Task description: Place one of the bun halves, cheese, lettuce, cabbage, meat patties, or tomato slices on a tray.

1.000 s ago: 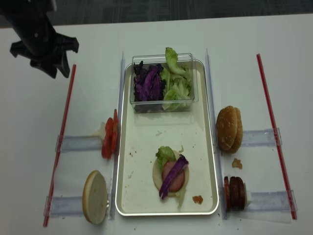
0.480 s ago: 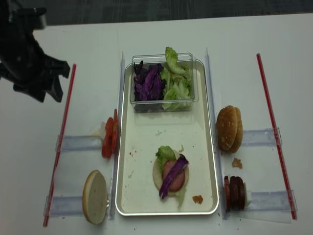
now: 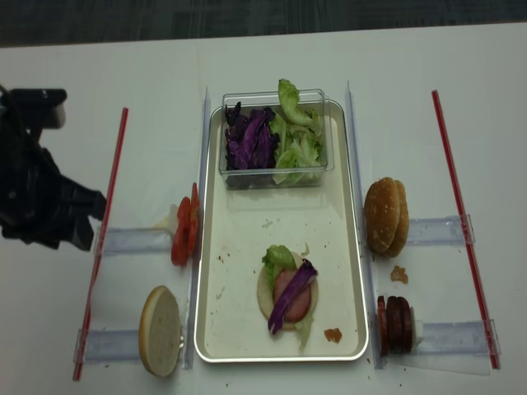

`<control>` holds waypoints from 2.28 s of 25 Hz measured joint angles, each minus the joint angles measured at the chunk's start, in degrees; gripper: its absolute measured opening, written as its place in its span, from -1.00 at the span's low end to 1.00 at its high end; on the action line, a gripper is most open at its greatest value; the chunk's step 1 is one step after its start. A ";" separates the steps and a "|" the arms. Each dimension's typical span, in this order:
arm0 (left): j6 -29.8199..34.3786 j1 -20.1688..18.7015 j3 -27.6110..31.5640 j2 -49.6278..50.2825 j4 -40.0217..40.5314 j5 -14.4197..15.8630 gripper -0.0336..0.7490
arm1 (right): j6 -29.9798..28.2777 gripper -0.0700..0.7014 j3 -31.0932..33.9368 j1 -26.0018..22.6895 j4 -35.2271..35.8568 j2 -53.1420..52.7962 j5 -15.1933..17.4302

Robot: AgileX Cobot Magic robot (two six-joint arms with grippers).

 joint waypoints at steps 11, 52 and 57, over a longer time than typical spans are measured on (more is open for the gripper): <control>0.00 0.00 11.90 -12.71 0.22 -2.65 -0.04 | 0.00 0.25 0.00 0.00 0.00 0.00 0.00; -3.24 0.00 26.24 -45.32 0.22 -0.22 -0.04 | -0.10 0.25 0.00 0.00 0.00 0.00 0.00; -4.00 0.00 26.24 -49.10 0.58 -0.10 -0.04 | -0.10 0.25 0.00 0.00 0.00 0.00 0.00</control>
